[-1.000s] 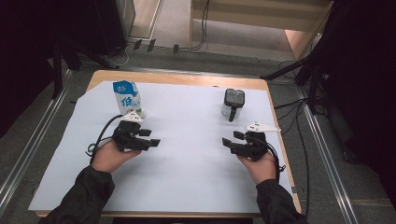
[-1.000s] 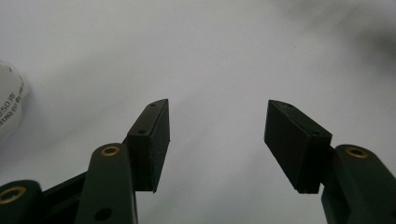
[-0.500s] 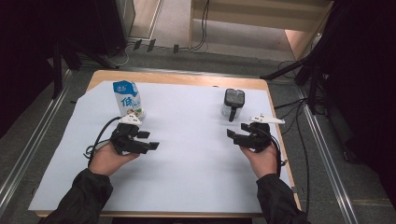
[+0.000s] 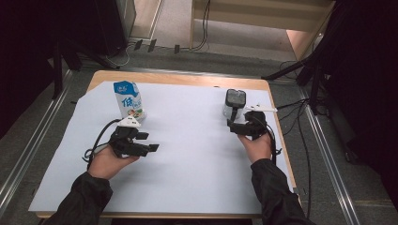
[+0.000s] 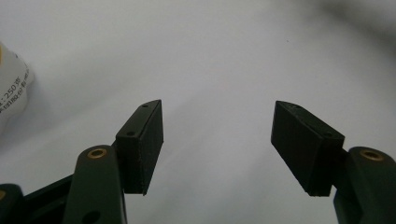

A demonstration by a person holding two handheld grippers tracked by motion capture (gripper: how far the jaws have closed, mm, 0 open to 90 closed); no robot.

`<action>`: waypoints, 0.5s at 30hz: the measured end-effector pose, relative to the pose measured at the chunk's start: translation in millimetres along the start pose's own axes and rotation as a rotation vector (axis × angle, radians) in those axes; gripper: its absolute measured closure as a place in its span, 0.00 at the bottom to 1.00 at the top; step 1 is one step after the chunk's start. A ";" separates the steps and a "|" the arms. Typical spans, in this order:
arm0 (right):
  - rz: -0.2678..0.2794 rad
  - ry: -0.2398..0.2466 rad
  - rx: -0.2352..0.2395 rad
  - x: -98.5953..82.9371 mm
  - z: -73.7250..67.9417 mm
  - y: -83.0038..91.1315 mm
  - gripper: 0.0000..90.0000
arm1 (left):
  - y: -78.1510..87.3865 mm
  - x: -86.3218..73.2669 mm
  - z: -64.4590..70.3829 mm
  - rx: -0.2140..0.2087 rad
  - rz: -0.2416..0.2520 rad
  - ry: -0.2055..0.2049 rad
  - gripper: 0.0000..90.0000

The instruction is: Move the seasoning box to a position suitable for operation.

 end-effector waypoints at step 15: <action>0.033 -0.124 -0.077 28.3 15.8 -43.6 0.17 | 0.9 -6.2 -1.2 0.010 -0.005 0.014 0.39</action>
Point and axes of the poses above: each handheld gripper's, and its own axes: y roughly backward along the jaws, x roughly out of its top, z roughly to its right, the point moved 3 cm from there along -y, roughly forward along the jaws
